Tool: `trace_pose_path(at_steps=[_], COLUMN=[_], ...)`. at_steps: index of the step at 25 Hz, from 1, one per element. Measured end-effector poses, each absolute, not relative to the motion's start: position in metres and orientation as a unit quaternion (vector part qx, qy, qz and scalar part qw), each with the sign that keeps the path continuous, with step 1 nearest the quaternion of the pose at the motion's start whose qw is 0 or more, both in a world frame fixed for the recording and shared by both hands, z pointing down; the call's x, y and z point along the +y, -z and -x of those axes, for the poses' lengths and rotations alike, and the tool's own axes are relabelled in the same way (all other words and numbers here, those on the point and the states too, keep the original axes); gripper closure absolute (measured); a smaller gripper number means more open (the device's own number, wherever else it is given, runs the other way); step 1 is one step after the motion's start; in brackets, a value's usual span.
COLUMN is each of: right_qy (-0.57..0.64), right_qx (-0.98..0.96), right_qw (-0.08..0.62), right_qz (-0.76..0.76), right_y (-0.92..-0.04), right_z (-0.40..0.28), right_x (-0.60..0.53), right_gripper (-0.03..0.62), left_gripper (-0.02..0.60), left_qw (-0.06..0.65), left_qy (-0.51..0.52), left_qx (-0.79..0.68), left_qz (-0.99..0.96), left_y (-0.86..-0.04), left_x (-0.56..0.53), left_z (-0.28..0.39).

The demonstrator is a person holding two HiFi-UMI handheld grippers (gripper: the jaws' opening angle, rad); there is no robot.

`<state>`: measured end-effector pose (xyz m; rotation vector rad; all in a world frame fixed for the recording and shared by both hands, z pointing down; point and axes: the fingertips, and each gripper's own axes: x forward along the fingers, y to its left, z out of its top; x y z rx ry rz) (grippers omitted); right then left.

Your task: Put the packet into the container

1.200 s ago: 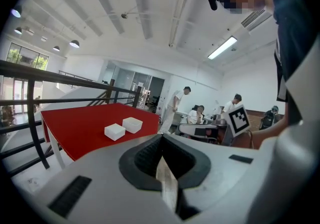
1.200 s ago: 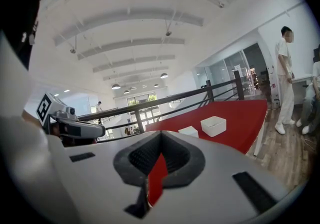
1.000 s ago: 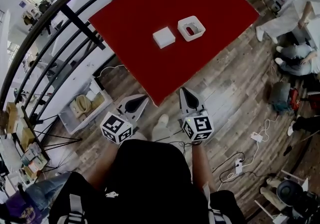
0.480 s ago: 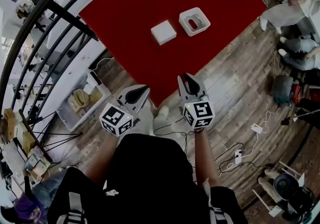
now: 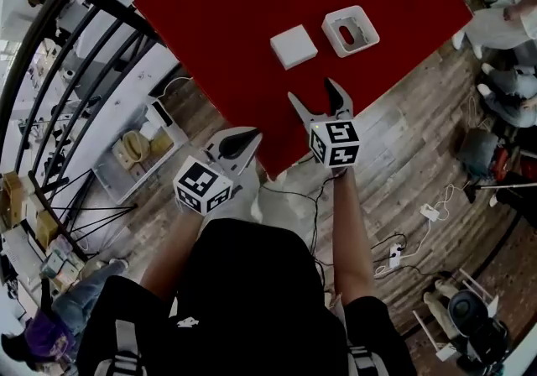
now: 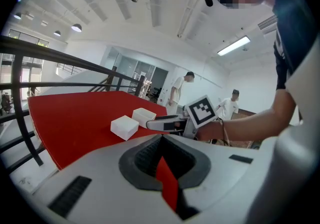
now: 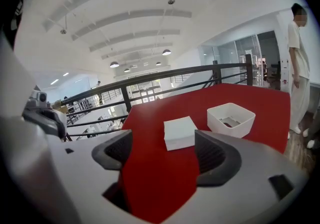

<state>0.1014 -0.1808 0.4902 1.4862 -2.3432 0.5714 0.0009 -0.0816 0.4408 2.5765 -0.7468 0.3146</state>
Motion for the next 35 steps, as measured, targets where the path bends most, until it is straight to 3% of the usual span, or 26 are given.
trace_pose_path(at_steps=[4, 11, 25, 35], right_qy=[-0.202, -0.215, -0.163, -0.164], right_qx=[-0.811, -0.795, -0.806, -0.823], right_qw=[0.186, 0.240, 0.339, 0.348], right_qz=[-0.517, -0.513, -0.457, -0.418], right_y=[-0.514, -0.558, -0.582, -0.590], right_z=[-0.098, -0.090, -0.099, -0.097], right_x=[-0.222, -0.277, -0.297, -0.295], right_gripper=[0.169, 0.126, 0.118, 0.120], left_gripper=[0.574, 0.574, 0.574, 0.574], left_qw=[0.224, 0.233, 0.248, 0.252], left_qy=[-0.119, -0.118, -0.126, -0.126], left_qx=[-0.274, -0.281, -0.271, -0.277], left_qz=[-0.928, -0.923, -0.922, -0.919], left_y=[-0.456, -0.470, -0.484, -0.487], left_x=[-0.095, -0.111, -0.116, -0.126], left_z=[0.002, 0.010, 0.009, 0.005])
